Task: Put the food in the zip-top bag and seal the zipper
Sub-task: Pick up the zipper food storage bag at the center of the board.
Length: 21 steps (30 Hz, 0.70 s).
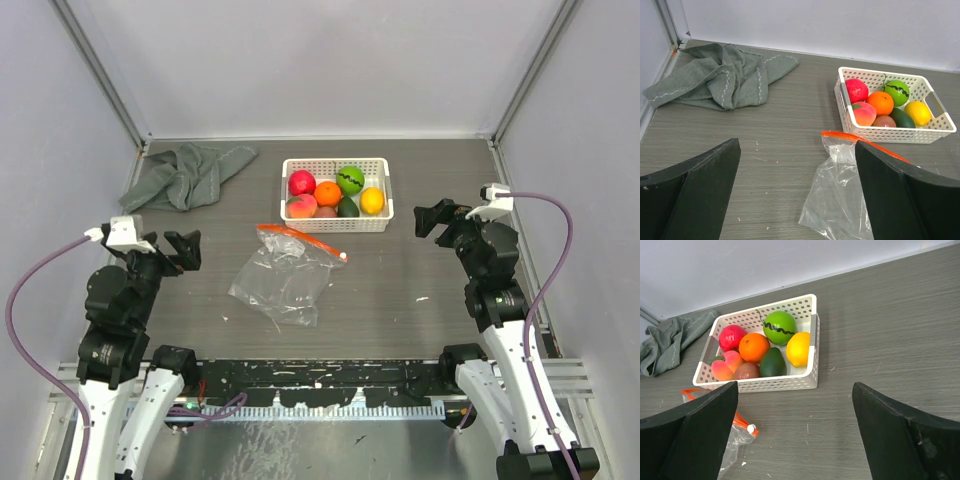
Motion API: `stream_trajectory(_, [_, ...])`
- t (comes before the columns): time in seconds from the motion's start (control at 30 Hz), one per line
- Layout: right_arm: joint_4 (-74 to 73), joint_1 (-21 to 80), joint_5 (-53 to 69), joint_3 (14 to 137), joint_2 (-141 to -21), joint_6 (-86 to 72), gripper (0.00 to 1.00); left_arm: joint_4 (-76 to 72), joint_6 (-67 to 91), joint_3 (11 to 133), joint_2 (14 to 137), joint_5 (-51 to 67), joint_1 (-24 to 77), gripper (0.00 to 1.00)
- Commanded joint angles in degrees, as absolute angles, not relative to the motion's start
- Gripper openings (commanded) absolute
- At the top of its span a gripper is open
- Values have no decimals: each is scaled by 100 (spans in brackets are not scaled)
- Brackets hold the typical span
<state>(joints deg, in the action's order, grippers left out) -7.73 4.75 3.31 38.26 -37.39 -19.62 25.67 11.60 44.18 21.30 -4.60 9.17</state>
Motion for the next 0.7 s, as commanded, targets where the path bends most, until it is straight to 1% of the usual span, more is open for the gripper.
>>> stream_trajectory(0.0, [-374, 501, 468, 3864, -3689, -1950, 100, 2426, 1264, 4481, 2214, -331, 940, 98])
stream_trajectory(0.23, [-208, 499, 868, 3824, -3790, -2045, 100, 2602, 1600, 4671, 2408, 17, 939, 98])
stream_trajectory(0.4, [-118, 497, 1342, 3828, -4059, -2074, 100, 3054, 2100, 4791, 2747, 267, 940, 98])
stream_trajectory(0.67, [215, 573, 2653, 3831, -4795, -2153, 100, 3106, 3031, 4588, 3412, 1275, 940, 98])
